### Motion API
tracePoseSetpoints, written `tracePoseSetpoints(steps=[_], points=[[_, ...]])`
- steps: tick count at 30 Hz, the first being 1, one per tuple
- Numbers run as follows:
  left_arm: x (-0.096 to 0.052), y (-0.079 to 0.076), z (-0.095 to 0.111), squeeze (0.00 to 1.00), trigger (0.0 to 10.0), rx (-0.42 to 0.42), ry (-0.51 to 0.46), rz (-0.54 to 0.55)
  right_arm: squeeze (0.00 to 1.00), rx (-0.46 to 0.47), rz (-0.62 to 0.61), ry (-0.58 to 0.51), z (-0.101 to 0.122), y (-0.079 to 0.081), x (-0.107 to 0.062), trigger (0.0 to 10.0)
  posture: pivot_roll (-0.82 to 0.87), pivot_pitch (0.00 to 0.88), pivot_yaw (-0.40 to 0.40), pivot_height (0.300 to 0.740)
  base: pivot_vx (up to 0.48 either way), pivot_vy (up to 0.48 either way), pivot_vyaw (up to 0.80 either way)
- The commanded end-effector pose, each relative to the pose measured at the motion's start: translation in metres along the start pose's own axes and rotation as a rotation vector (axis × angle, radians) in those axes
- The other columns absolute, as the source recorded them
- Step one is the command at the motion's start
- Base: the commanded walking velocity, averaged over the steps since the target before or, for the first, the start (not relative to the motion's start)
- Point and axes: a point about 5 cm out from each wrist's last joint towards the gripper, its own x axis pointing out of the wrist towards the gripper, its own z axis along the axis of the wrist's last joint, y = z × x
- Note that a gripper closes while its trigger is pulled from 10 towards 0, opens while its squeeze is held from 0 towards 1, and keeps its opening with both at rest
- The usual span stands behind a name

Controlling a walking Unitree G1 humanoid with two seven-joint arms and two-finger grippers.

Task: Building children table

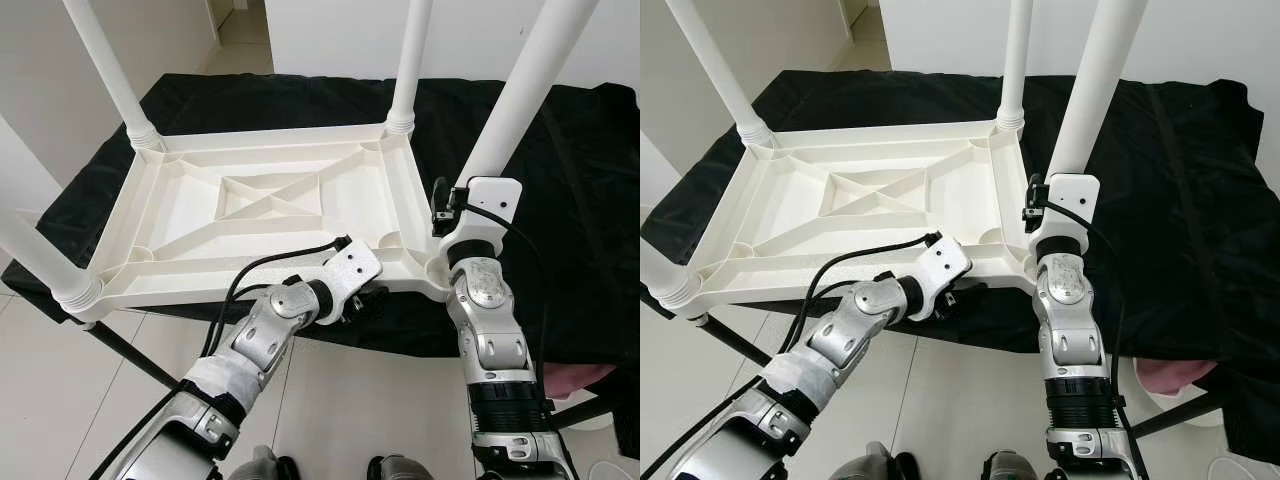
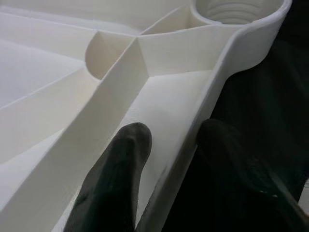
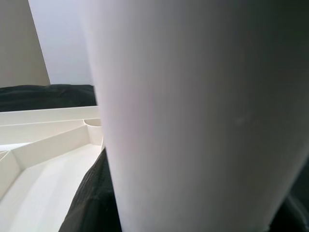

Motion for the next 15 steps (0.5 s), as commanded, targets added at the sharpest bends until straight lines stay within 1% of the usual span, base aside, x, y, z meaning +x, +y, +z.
tracePoseSetpoints(steps=[1,2,3,6,7,8,9,13,15], points=[[-0.004,0.002,-0.005,0.00,0.0,-0.010,0.009,0.016,0.00,-0.007,0.002,-0.008,0.003,0.001,-0.001,10.0,-0.14,0.095,0.115,0.740,0.000,0.000,0.00],[-0.008,0.003,-0.007,0.00,0.0,0.001,0.011,0.002,0.00,-0.008,0.004,-0.008,0.002,0.002,-0.001,10.0,-0.14,0.095,0.115,0.740,0.000,0.000,0.00],[-0.015,0.005,-0.012,0.00,0.0,0.020,0.020,-0.013,0.00,-0.007,0.006,-0.007,0.002,0.002,-0.001,10.0,-0.14,0.095,0.115,0.740,0.000,0.000,0.00],[-0.019,0.006,-0.014,0.00,0.0,0.029,0.025,-0.020,0.00,-0.007,0.006,-0.007,0.002,0.002,0.000,10.0,-0.14,0.095,0.115,0.740,0.000,0.000,0.00],[-0.025,0.007,-0.018,0.00,0.0,0.041,0.030,-0.032,0.00,-0.006,0.008,-0.006,0.002,0.003,0.000,10.0,-0.14,0.095,0.115,0.740,0.000,0.000,0.00],[-0.025,0.007,-0.018,0.00,0.0,0.041,0.030,-0.032,0.00,-0.006,0.008,-0.006,0.002,0.003,0.000,10.0,-0.14,0.095,0.115,0.740,0.000,0.000,0.00],[-0.030,0.008,-0.020,0.00,0.0,0.052,0.034,-0.046,0.00,-0.006,0.010,-0.005,0.002,0.003,0.000,10.0,-0.14,0.095,0.115,0.740,0.000,0.000,0.00],[-0.032,0.008,-0.021,0.00,0.0,0.058,0.037,-0.056,0.00,-0.006,0.011,-0.004,0.002,0.003,0.000,10.0,-0.14,0.095,0.115,0.740,0.000,0.000,0.00],[-0.046,0.012,-0.032,0.00,0.0,0.105,0.062,-0.087,0.00,-0.005,0.018,-0.001,0.001,0.005,0.001,10.0,-0.14,0.095,0.115,0.740,0.000,0.000,0.00]])
